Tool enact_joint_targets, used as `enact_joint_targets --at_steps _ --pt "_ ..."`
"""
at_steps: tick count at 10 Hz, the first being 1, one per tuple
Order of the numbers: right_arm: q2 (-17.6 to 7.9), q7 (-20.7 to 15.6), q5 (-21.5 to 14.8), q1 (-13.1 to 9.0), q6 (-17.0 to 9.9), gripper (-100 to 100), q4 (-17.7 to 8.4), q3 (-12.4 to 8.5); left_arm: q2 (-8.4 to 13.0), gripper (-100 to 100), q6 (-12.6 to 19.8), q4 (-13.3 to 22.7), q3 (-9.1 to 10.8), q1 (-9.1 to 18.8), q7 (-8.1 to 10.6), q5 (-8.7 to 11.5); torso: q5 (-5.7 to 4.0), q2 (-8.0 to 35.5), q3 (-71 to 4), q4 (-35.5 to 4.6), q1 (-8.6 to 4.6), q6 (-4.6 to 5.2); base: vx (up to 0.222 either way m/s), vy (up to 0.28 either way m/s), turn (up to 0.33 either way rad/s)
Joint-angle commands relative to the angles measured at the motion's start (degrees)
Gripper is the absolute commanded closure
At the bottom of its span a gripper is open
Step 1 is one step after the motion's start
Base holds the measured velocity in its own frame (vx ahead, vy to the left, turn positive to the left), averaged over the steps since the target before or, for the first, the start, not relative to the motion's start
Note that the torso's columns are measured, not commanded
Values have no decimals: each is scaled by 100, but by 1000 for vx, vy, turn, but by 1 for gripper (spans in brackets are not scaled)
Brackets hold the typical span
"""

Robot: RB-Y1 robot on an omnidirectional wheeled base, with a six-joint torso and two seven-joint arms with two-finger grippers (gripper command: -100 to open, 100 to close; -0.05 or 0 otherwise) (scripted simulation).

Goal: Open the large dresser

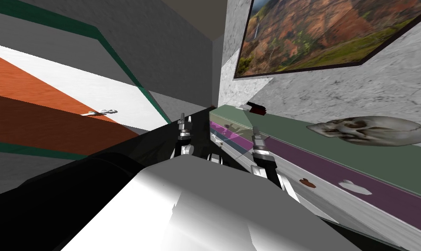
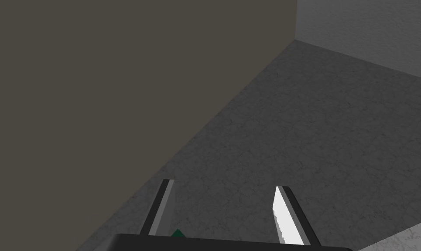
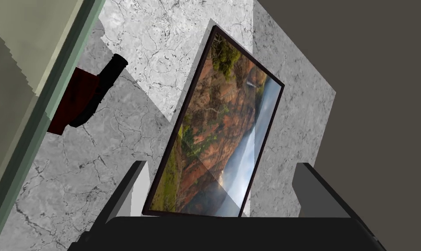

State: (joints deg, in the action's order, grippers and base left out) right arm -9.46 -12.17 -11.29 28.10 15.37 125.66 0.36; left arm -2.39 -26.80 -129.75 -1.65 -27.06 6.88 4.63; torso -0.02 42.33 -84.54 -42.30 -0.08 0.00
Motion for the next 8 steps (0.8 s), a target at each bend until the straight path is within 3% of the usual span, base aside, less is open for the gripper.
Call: enact_joint_targets --at_steps 1,2,5,6,7,8 --pt "-170 -101 -457 -46 -378 -100 -199 154 0 0 0 0 0 0 0 0 1 -4 -2 1 8 -1 33 74 -7" --pt "-170 -101 -609 -46 -378 -100 -199 154 0 0 0 0 0 0 0 0 5 -7 -4 2 20 -1 37 63 -3" --pt "-333 -205 -1110 -124 -780 -100 -417 311 0 0 0 0 0 0 0 0 1 -5 -3 1 2 0 38 49 -3" --pt "-333 -205 -1221 -124 -780 -100 -417 311 0 0 0 0 0 0 0 0 1 -3 -1 1 8 0 29 47 -4" --pt "-421 -261 -1422 -166 -991 -100 -533 395 0 0 0 0 0 0 0 0 3 -1 -1 0 7 0 39 59 -4" --pt "-421 -261 -1547 -166 -993 -100 -533 395 0 0 0 0 0 0 0 0 3 -5 -3 1 12 0 33 56 -4"
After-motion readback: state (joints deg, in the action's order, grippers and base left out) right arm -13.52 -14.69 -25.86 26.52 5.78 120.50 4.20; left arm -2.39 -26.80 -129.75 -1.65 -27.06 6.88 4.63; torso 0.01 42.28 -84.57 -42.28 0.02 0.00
